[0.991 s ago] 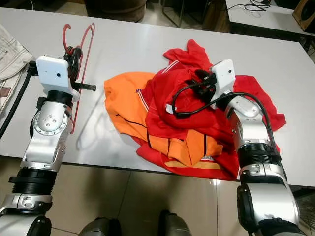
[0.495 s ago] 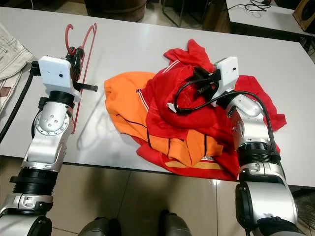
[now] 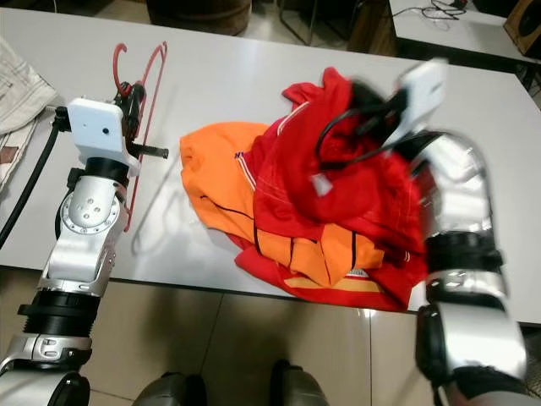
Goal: Hang hanger
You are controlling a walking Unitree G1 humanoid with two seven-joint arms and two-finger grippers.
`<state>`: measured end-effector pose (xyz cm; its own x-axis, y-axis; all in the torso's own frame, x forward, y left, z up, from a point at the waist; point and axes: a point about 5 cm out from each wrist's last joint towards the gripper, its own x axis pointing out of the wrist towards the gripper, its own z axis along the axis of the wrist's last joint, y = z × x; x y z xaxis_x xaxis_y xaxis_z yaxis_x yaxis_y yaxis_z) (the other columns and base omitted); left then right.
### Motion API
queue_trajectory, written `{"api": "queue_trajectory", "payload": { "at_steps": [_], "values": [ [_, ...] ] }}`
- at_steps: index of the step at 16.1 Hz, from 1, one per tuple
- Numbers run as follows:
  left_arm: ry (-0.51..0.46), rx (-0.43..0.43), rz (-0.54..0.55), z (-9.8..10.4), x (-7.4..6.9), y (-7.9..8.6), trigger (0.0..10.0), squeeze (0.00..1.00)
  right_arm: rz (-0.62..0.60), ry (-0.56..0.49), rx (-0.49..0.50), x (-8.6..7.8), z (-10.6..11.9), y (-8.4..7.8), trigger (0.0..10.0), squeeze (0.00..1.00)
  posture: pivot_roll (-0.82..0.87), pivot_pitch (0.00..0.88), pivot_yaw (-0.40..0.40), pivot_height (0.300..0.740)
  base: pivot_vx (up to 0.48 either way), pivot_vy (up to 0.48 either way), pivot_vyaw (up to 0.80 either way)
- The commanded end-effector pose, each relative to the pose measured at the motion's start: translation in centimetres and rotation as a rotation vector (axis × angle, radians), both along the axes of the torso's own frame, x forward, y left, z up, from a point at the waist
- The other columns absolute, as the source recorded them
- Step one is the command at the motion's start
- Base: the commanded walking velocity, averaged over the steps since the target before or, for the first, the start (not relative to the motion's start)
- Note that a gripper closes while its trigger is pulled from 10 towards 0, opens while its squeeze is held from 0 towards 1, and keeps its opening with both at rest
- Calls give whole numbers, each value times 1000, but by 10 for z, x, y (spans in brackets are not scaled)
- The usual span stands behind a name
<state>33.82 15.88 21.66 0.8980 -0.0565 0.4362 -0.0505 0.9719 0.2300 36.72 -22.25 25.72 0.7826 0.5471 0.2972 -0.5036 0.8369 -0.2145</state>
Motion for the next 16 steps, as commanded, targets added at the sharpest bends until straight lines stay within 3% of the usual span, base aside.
{"api": "queue_trajectory", "payload": {
  "at_steps": [1,5,7,8,11,14,16],
  "values": [
    [-23,9,-4,3,-2,-2,10000,0,5,-61,-5,-3,18,-5,0,0,-116,141,-61,740,0,0,0],
    [-24,11,-17,4,1,-6,10000,0,-27,-130,-55,-7,45,-18,0,0,-130,130,-52,740,0,0,0],
    [27,-28,-15,-1,5,-6,10000,0,-47,-175,-52,-8,61,-22,0,0,-135,123,-51,740,0,0,0],
    [79,-55,-24,-7,9,-8,10000,0,-66,-208,-33,-9,73,-24,0,0,-135,120,-51,740,0,0,0],
    [94,-62,-41,-11,8,-14,10000,0,-214,-292,88,-7,102,-40,0,0,-139,119,-53,740,0,0,0],
    [109,-79,-45,-13,9,-15,10000,0,-297,-317,184,-7,109,-51,0,0,-145,127,-52,740,0,0,0],
    [113,-90,-54,-13,9,-16,10000,0,-298,-296,187,-4,101,-50,0,0,-148,131,-50,740,0,0,0]
  ]
}}
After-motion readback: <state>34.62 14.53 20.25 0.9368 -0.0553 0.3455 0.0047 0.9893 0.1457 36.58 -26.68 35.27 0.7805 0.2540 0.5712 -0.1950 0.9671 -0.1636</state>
